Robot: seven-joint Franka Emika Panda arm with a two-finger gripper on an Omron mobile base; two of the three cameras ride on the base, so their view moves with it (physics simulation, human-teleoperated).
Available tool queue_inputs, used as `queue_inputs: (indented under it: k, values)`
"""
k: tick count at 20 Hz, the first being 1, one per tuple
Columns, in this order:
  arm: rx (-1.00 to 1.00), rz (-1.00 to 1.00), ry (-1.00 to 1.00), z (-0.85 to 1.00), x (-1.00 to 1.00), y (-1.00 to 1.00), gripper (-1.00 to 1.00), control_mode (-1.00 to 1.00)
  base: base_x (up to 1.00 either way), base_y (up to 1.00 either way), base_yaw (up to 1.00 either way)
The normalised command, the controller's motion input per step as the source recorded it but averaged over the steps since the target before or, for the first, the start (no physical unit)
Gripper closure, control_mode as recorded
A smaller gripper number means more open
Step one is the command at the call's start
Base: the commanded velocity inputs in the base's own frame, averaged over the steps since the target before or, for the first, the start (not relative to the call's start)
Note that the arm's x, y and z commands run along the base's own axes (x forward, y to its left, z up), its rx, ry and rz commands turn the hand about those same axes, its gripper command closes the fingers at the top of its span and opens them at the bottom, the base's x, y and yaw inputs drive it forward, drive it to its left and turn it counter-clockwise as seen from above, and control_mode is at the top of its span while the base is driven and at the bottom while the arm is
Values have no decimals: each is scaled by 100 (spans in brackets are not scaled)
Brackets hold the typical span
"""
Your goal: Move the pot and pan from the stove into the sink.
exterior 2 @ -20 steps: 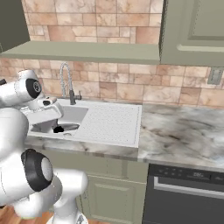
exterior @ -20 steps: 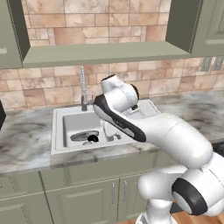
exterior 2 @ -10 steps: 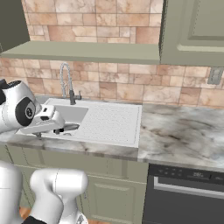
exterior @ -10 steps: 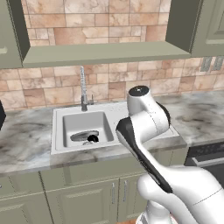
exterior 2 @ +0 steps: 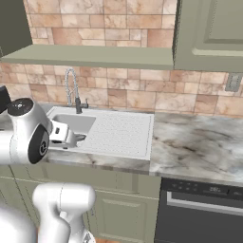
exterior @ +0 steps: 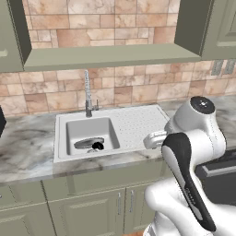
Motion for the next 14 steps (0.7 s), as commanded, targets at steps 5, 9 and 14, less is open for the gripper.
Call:
queue_inputs:
  k: [5,9,14]
  values:
    - [2,0,0,0,-1,-2,-100,-100,0,0,0]
    - [0,0,0,0,-3,0,-100,100,-4,0,0]
    - [0,0,0,0,0,0,-100,100,-38,-4,13]
